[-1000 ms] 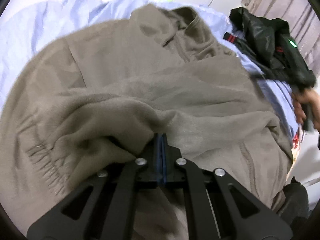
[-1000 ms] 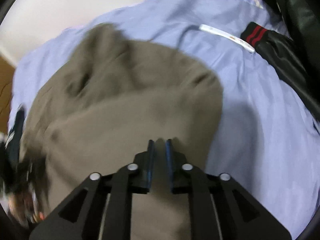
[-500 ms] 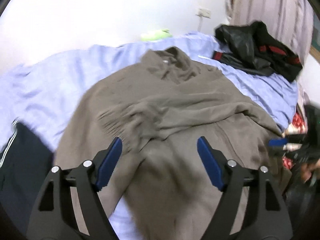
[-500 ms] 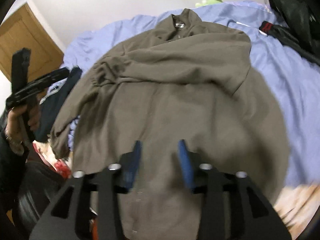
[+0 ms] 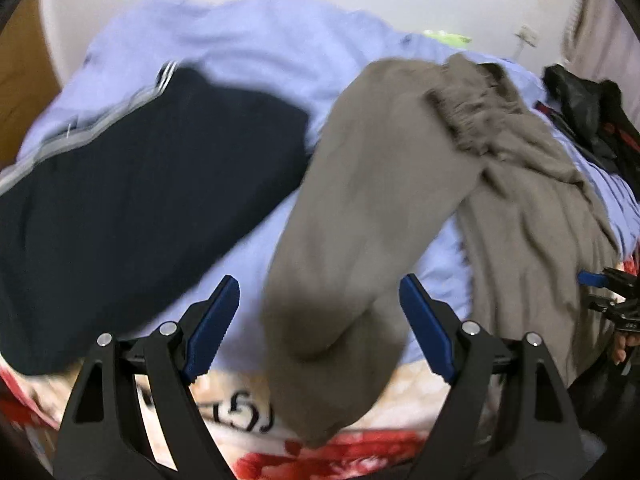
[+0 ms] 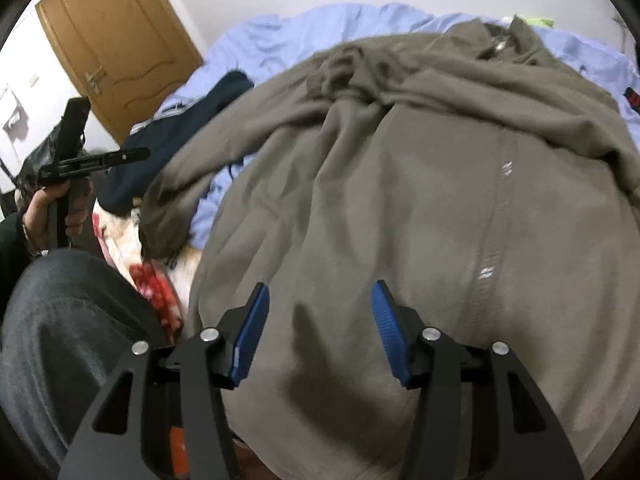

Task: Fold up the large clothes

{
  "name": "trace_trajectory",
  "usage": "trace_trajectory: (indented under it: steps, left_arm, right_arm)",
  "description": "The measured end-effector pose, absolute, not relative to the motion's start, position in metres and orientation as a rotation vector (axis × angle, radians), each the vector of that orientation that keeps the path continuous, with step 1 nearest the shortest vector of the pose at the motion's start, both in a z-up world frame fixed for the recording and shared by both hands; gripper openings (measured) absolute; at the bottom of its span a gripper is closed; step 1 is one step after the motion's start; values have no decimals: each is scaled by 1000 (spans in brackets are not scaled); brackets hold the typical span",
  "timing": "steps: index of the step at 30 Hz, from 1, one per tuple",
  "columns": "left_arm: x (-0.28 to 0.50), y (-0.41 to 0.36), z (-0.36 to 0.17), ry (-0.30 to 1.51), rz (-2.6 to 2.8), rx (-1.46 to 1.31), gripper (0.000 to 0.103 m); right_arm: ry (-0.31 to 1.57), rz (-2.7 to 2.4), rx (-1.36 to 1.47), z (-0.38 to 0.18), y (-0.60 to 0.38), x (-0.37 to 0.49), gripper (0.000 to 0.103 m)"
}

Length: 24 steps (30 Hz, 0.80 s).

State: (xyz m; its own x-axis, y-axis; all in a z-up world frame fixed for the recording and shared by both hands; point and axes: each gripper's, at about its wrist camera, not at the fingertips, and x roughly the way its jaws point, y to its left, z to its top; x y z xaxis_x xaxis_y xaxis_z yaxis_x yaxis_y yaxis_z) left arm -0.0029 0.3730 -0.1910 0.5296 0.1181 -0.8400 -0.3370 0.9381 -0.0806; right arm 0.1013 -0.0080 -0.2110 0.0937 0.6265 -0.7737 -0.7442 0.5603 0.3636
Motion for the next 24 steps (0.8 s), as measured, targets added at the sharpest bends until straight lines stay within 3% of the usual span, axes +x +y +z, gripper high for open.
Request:
trace_trajectory:
  steps: [10, 12, 15, 20, 24]
  left_arm:
    - [-40, 376, -286, 1095, 229, -445, 79]
    - [-39, 381, -287, 1069, 229, -503, 52]
    - [-35, 378, -280, 1069, 259, -482, 31]
    - [-39, 377, -236, 1027, 280, -457, 17]
    - [-45, 373, -163, 906, 269, -413, 15]
  right_arm:
    - [1111, 947, -58, -221, -26, 115, 54]
    - [1100, 927, -47, -222, -33, 113, 54]
    - [1098, 894, -43, -221, -41, 108, 54]
    - [1098, 869, -106, -209, -45, 99, 54]
    - [1045, 901, -100, -189, -53, 89, 54]
